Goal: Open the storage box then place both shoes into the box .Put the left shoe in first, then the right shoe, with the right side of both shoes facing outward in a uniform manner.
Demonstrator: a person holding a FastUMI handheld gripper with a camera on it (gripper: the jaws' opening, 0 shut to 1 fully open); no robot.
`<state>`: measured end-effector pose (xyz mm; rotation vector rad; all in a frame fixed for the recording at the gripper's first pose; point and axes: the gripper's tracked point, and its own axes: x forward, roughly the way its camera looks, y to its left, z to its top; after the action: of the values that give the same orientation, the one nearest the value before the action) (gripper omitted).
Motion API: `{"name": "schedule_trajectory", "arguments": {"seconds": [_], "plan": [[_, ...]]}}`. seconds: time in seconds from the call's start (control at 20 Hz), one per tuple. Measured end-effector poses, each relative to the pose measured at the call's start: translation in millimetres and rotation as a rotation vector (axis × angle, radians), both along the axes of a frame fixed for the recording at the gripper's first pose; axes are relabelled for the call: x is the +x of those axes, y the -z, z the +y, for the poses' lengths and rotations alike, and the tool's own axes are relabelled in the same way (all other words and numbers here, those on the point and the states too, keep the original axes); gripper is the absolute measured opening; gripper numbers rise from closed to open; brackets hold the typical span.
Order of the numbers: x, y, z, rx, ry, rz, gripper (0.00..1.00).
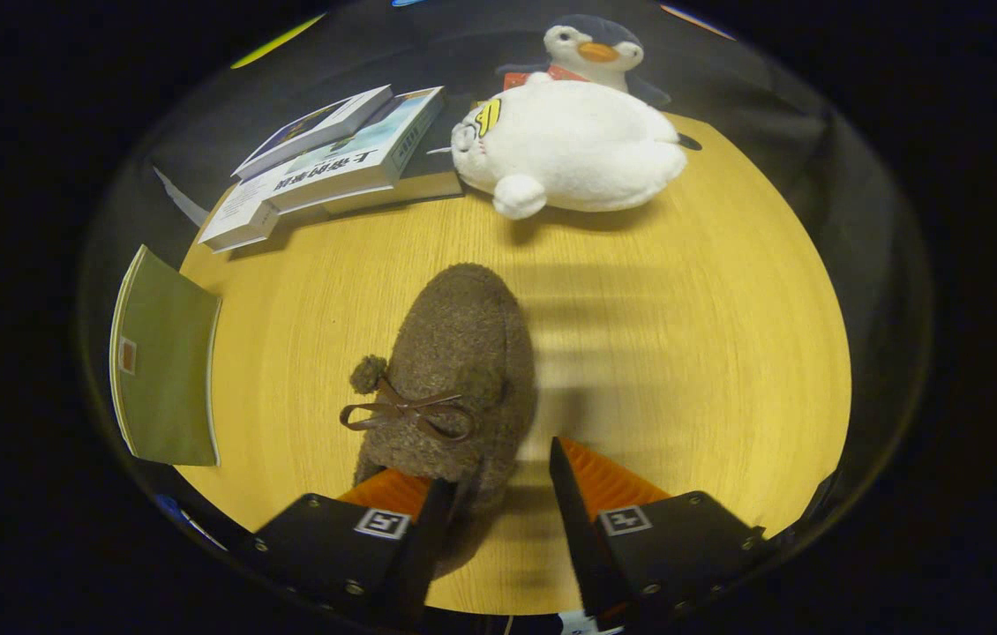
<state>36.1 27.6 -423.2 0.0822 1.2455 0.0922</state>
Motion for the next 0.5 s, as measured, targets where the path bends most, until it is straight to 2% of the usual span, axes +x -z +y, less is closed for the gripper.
{"name": "schedule_trajectory", "arguments": {"seconds": [0.1,0.2,0.5], "plan": [[1.7,-2.2,-6.4,-0.042,0.009,0.001,0.08],[2.0,-8.8,-1.9,-0.032,0.005,0.005,0.00],[5.9,-37.9,16.7,-0.010,-0.030,-0.027,0.00]]}}
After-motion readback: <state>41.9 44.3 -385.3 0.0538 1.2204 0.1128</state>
